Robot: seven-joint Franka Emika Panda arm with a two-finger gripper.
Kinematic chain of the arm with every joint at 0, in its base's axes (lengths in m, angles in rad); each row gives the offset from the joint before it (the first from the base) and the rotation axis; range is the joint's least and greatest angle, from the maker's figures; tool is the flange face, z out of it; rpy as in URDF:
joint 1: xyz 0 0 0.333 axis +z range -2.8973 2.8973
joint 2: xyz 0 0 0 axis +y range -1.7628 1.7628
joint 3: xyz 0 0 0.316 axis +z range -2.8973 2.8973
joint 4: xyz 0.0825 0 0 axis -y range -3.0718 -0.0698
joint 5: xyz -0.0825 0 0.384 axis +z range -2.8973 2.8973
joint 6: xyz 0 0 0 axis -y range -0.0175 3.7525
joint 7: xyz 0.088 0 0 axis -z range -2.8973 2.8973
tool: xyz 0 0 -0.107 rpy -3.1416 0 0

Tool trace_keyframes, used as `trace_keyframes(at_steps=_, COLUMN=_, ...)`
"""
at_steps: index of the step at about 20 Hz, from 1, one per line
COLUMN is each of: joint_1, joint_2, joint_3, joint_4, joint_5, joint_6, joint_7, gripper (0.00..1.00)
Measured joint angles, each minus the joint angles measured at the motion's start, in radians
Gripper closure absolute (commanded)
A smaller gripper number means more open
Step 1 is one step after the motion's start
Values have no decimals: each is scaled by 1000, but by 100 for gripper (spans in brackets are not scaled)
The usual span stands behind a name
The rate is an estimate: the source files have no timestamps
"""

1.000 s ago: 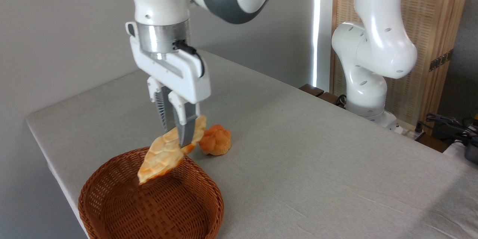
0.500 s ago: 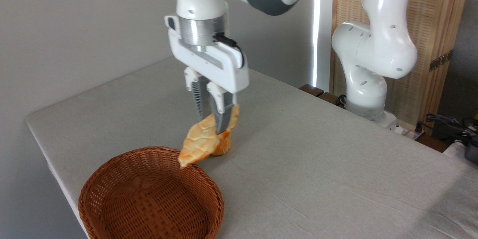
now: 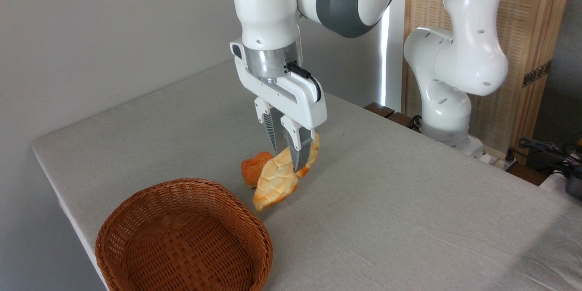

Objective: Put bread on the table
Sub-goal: 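Lower the held bread roll onto the table next to the orange bun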

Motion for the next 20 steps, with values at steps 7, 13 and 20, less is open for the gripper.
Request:
trace_keyframes(at_steps=7, joint_1=0, joint_2=13, joint_3=0, joint_4=-7, joint_5=8, joint_6=1, joint_7=1, gripper=0)
trace_keyframes(at_steps=13, joint_1=0, joint_2=29, joint_3=0, joint_4=-6, joint_5=8, joint_6=10, joint_7=2, gripper=0)
trace_keyframes(at_steps=20, joint_1=-1, joint_2=36, joint_3=-1, joint_4=-6, joint_5=8, joint_6=25, joint_7=3, gripper=0)
